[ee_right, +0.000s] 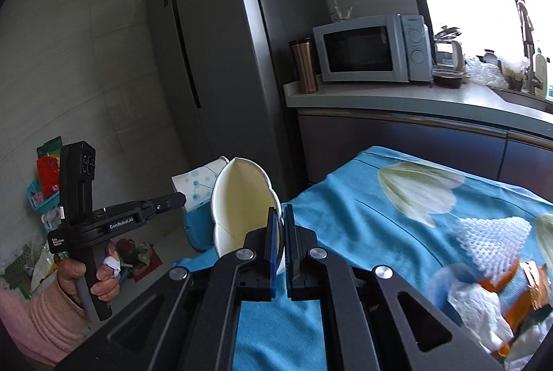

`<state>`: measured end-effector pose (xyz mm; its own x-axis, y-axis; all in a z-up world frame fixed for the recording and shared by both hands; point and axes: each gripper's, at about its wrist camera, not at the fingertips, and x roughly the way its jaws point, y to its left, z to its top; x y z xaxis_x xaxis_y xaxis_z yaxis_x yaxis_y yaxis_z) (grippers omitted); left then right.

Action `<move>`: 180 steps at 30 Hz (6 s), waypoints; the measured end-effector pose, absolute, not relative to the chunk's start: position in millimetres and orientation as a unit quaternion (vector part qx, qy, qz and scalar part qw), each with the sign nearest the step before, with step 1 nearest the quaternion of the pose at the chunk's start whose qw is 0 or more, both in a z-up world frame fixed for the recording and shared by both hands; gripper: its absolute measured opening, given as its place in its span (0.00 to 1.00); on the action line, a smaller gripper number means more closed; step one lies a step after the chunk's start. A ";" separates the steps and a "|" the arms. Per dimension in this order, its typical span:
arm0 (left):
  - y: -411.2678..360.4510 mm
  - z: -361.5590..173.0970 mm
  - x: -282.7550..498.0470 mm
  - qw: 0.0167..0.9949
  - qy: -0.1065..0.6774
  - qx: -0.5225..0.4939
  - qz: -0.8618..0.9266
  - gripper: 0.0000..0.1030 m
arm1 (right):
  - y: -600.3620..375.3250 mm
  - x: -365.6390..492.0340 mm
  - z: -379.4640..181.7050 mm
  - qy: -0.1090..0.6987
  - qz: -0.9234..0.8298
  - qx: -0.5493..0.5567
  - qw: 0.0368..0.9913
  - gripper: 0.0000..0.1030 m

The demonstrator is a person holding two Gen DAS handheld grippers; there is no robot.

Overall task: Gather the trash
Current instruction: 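Carry both held paper cups toward the teal trash bin, then open both grippers over the teal bin to drop the cups, then grasp a white tissue with the left gripper while the right gripper grasps another tissue, then carry both held tissues over the teal trash bin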

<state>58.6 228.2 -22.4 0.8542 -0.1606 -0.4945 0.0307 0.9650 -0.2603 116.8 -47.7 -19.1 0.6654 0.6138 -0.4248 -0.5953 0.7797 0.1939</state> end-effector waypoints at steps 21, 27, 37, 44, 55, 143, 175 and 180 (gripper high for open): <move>313.7 -106.2 128.3 0.919 0.363 -0.151 0.034 0.03 | 130.7 243.2 -71.7 0.372 0.379 -0.005 0.847 0.03; 319.2 -125.1 142.8 0.908 0.384 -0.163 0.037 0.08 | 150.2 257.6 -89.3 0.412 0.359 -0.002 0.838 0.12; 303.4 -107.2 127.9 0.926 0.344 -0.150 0.036 0.22 | 114.7 247.7 -84.3 0.394 0.365 0.025 0.843 0.33; 255.9 -73.1 113.3 0.945 0.300 -0.124 -0.028 0.38 | 58.0 198.5 -58.5 0.346 0.368 0.012 0.863 0.49; 126.2 -54.1 110.8 0.928 0.304 -0.087 -0.196 0.47 | -81.3 121.4 -35.5 0.297 0.264 0.038 0.917 0.52; 139.1 -23.2 63.3 0.919 0.318 -0.094 -0.213 0.04 | -108.7 122.4 -40.5 0.297 0.277 0.082 0.910 0.14; 310.0 -56.8 92.7 0.931 0.335 -0.142 -0.015 0.04 | 73.6 206.4 -48.8 0.352 0.393 0.010 0.849 0.15; 316.5 -72.1 106.3 0.924 0.355 -0.144 -0.002 0.04 | 95.7 218.7 -60.1 0.371 0.388 0.000 0.844 0.15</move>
<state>106.3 316.5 -72.1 0.7485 -0.1058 -0.6547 -0.0990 0.9583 -0.2680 218.7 95.7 -60.1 0.4231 0.6547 -0.6264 -0.6553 0.6986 0.2875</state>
